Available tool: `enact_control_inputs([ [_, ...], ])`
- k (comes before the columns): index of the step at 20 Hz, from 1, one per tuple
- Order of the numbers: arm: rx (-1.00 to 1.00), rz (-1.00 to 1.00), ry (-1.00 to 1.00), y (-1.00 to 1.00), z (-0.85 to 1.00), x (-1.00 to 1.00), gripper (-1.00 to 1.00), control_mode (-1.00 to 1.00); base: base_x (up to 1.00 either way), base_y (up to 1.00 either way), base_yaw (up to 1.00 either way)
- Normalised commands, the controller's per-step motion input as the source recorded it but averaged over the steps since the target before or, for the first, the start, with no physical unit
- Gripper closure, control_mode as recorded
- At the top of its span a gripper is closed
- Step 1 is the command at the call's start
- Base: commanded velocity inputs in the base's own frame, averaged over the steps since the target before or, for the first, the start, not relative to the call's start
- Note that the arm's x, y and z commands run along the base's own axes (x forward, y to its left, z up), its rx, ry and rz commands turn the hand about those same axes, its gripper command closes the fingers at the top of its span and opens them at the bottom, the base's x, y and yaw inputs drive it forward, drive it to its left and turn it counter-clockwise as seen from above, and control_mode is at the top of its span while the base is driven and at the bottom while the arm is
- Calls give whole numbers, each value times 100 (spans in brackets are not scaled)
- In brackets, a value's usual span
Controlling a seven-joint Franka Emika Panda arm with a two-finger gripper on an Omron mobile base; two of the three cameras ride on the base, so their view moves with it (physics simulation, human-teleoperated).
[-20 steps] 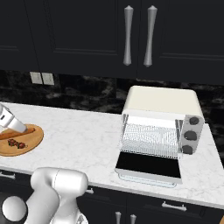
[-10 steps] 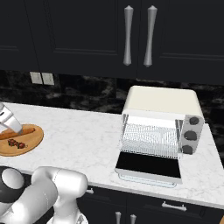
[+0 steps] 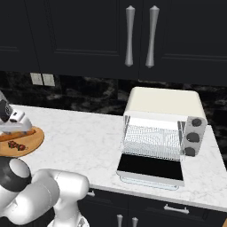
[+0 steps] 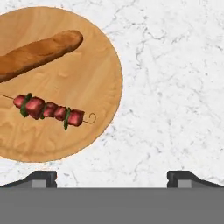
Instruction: Pick up the kebab skewer and baguette bread, and place them inside the toaster oven. Close the toaster oven door and start by setting the timer.
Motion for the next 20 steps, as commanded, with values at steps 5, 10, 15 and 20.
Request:
enact_control_inputs([
  [5, 8, 60, 0, 7, -49, 1, -100, -100, 0, 0, 0],
  [10, -1, 42, 16, 41, -17, 11, -100, -100, 0, 0, 0],
  [15, -5, 28, 16, 52, -21, 30, -100, -100, 0, 0, 0],
  [20, -9, 13, 11, 39, -14, 47, -100, -100, 0, 0, 0],
])
